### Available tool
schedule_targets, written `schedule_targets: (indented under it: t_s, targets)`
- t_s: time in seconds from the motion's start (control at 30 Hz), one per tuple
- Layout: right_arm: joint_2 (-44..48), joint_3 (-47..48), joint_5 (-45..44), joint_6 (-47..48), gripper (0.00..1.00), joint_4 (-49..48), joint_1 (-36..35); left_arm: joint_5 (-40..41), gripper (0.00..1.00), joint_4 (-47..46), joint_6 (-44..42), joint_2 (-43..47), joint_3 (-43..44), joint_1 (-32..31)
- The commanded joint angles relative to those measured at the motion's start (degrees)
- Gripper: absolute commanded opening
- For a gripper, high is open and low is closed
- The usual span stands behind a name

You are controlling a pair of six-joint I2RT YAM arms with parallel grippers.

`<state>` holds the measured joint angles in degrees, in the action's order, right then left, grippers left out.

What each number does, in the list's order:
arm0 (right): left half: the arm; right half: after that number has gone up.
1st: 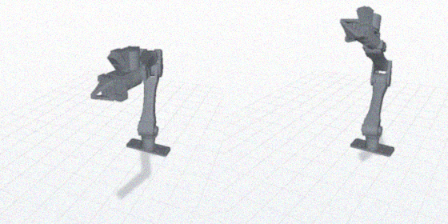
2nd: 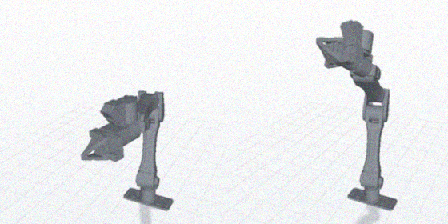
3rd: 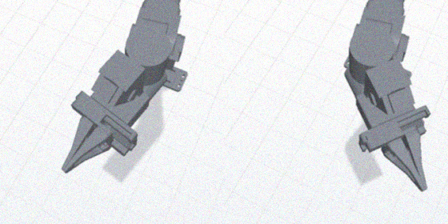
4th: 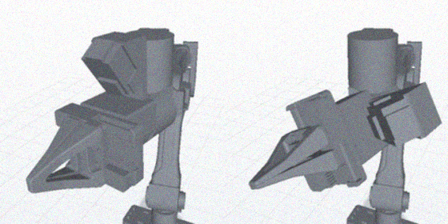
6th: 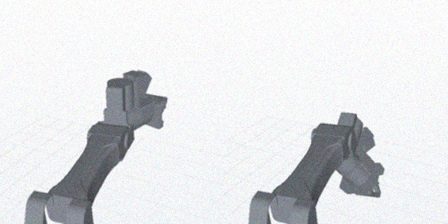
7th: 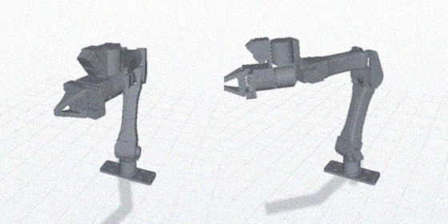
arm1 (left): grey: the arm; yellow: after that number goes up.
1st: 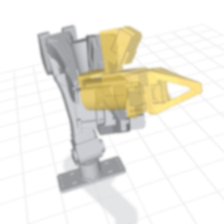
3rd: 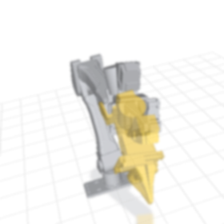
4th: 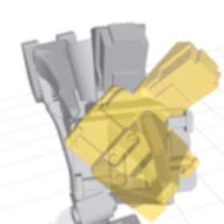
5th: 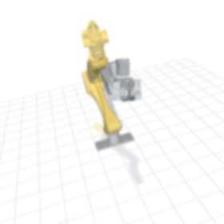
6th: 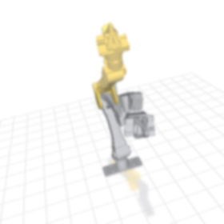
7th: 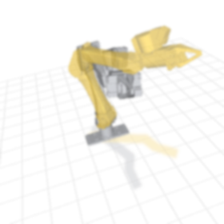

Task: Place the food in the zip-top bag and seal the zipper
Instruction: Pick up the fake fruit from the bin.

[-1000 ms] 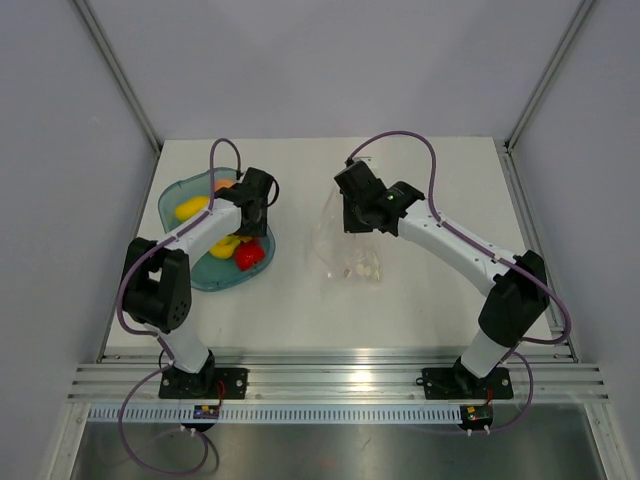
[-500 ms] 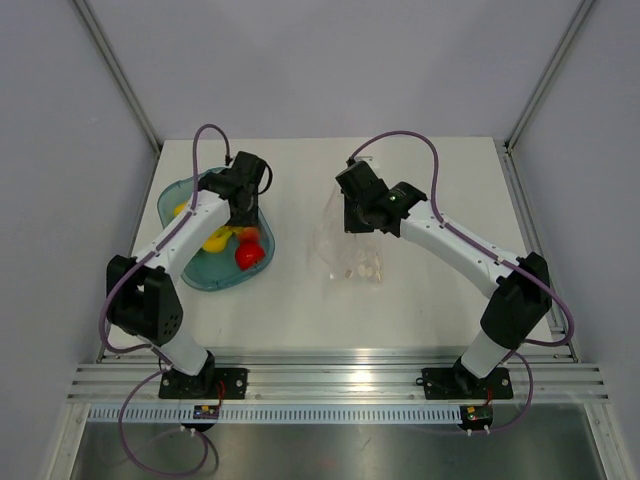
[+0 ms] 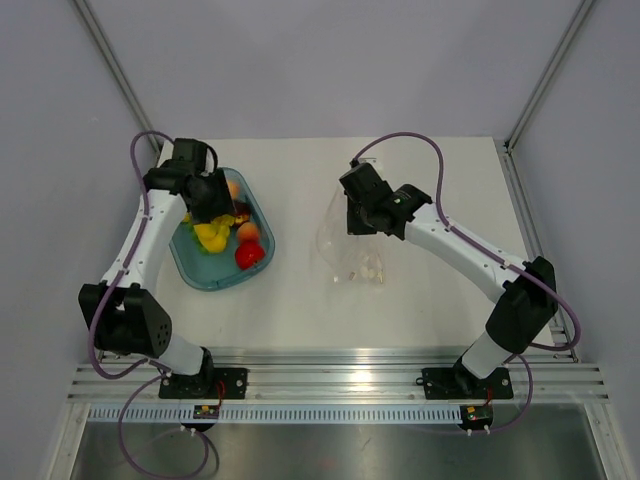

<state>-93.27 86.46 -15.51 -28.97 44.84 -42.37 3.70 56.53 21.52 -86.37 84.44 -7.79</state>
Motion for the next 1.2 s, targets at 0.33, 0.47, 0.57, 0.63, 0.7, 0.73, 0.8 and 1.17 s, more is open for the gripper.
schedule_targets:
  t_s: [0.33,0.47,0.57,0.63,0.7,0.73,0.8,1.17]
  targets:
    - [2.84,-0.67,0.04,-1.00,0.00,-0.72,-0.43,-41.92,0.02,-13.02,14.33,2.79,-8.68,21.50]
    - [2.75,-0.50,-0.22,-1.09,0.00,-0.63,-0.52,-45.89,0.00,-17.24,17.94,3.48,-9.65,22.29]
    - [2.75,-0.59,-0.31,-1.17,0.00,-0.63,-0.52,-45.63,0.00,-17.43,18.30,5.33,-8.69,22.29]
    - [2.66,-0.67,-0.23,-1.18,0.00,-0.63,-0.43,-44.76,0.00,-17.16,17.95,7.08,-7.90,22.29]
    - [2.40,-0.76,0.04,-1.35,0.00,-0.81,-0.52,-45.01,0.00,-16.28,17.59,8.23,-6.49,22.29]
    - [2.22,-0.76,0.13,-1.44,0.00,-0.98,-0.52,-45.10,0.00,-15.93,17.33,8.84,-5.96,22.29]
    - [1.78,-0.50,0.56,-1.26,0.00,-1.51,-0.43,-45.10,0.00,-14.96,16.98,10.42,-4.91,22.38]
    - [-3.48,3.27,5.39,0.76,0.00,-10.64,-0.43,-53.27,0.00,-29.36,34.27,20.36,-14.13,22.12]
